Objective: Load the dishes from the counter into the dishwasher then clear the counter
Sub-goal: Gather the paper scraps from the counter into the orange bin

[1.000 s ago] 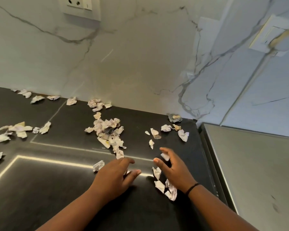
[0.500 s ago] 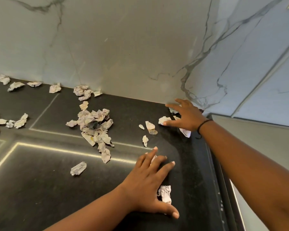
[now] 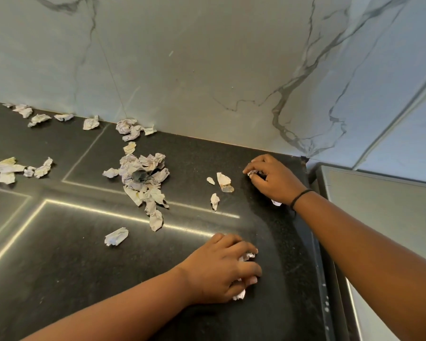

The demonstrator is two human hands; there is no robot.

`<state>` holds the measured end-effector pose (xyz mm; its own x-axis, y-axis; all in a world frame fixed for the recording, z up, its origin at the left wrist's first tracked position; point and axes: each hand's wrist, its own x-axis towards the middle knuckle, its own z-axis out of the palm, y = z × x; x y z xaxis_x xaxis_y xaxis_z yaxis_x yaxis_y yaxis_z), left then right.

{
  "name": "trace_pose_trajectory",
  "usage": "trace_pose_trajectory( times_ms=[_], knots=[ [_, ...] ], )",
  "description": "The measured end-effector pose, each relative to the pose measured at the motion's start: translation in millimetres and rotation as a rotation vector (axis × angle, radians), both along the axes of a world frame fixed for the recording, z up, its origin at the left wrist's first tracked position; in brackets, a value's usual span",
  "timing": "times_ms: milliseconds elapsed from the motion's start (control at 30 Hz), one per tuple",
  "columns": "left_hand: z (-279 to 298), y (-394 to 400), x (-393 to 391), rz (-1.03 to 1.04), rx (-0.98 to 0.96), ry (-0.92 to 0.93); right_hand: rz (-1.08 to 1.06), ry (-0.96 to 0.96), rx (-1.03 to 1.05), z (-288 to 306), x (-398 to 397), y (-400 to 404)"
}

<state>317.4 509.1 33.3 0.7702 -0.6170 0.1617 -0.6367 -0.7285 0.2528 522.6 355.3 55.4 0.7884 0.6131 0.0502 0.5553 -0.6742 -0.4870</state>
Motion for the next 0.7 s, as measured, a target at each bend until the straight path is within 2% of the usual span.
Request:
trace_pose_trajectory(
  times_ms=[100, 167, 267, 367, 467, 700],
  knots=[
    [6.7, 4.6, -9.9, 0.009, -0.058, 0.125, 0.027, 0.059, -0.104, 2.6, -17.1, -19.4],
    [9.6, 6.3, -19.8, 0.000, 0.010, 0.163, 0.052, 0.036, -0.157, -1.5, -34.8, -33.2],
    [5.7, 5.7, -26.5, 0.007, 0.133, 0.103, -0.042, -0.178, -0.067, -20.6, -54.2, -37.8],
    [3.7, 0.1, -32.0, 0.038, 0.100, 0.001, -0.219, -0.339, -0.111, -27.2, -67.5, -28.9],
    [1.9, -3.6, -35.2, 0.085, 0.081, -0.007, -0.270, -0.396, -0.182, -28.6, -72.1, -25.5],
    [-5.7, -8.9, -47.6, 0.335, 0.005, -0.025, -0.233, -0.465, -0.134, -24.3, -109.0, -18.9]
  ],
)
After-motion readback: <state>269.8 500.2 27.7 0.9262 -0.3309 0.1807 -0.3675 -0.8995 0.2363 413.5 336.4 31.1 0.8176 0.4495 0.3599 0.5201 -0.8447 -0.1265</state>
